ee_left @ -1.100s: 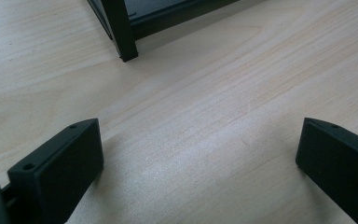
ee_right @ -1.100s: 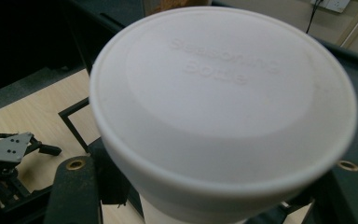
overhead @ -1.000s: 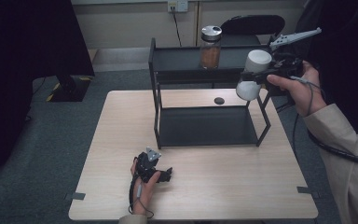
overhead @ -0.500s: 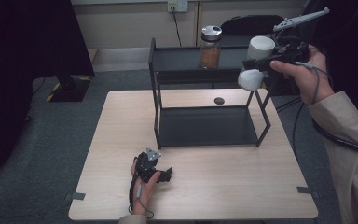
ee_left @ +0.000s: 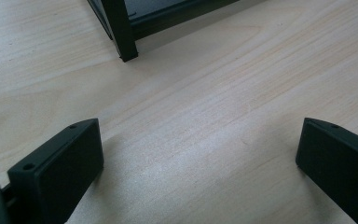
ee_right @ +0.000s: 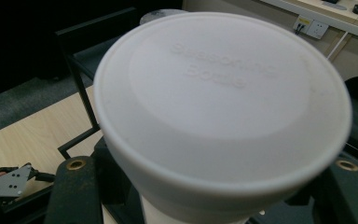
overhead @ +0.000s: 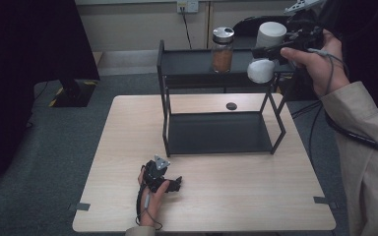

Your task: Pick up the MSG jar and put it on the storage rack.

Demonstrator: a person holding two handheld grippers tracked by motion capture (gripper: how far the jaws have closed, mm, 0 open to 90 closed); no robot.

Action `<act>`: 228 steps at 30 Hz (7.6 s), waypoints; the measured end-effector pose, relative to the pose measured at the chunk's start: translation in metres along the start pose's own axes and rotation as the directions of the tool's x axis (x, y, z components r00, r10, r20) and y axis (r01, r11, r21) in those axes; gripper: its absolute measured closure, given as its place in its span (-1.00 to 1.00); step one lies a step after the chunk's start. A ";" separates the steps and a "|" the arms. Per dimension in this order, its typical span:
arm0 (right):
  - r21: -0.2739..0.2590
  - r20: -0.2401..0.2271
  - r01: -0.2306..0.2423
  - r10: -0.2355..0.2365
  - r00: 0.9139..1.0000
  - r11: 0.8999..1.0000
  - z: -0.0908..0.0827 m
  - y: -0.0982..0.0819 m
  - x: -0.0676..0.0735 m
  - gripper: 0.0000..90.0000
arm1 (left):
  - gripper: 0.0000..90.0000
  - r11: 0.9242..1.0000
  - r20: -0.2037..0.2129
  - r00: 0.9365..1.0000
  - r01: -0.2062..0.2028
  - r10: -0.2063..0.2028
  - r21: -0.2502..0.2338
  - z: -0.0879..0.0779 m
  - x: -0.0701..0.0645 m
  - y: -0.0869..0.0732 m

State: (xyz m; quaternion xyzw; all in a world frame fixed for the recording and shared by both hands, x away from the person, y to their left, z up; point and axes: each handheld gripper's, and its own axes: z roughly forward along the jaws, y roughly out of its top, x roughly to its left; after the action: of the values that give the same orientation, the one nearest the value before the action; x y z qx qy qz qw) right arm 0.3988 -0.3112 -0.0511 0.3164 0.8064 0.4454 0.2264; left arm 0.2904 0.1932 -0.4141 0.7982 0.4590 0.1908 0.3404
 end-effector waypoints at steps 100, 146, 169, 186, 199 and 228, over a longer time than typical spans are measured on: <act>-0.042 0.104 -0.146 0.150 0.983 0.988 0.043 -0.017 0.013 -1.00 | -1.00 1.000 0.000 1.000 0.000 0.000 0.000 0.000 0.000 0.000; -0.048 -0.011 -0.144 0.143 0.990 0.988 0.045 -0.108 0.036 -1.00 | -1.00 1.000 0.000 1.000 0.000 0.000 0.000 0.000 0.000 0.000; -0.049 -0.063 -0.186 0.183 0.981 0.981 0.068 -0.159 0.039 -1.00 | -1.00 1.000 -0.001 1.000 0.000 0.000 -0.002 0.000 0.000 0.000; -0.032 -0.113 -0.207 0.202 0.973 0.978 0.089 -0.190 0.044 -1.00 | -1.00 1.000 -0.001 1.000 0.000 0.000 -0.002 0.000 0.000 0.000; -0.008 -0.140 -0.209 0.206 0.969 0.978 0.102 -0.212 0.050 -1.00 | -1.00 1.000 -0.001 1.000 0.000 0.000 -0.002 0.000 0.000 0.000; 0.067 -0.161 -0.196 0.204 0.966 0.978 0.113 -0.258 0.055 -0.99 | -1.00 1.000 -0.001 1.000 0.000 0.000 -0.002 0.000 0.000 0.000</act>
State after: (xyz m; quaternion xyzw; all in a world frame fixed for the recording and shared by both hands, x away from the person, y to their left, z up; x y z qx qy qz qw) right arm 0.3538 -0.3105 -0.3348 0.3634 0.7974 0.4704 0.1042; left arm 0.2902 0.1931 -0.4144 0.7978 0.4590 0.1917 0.3407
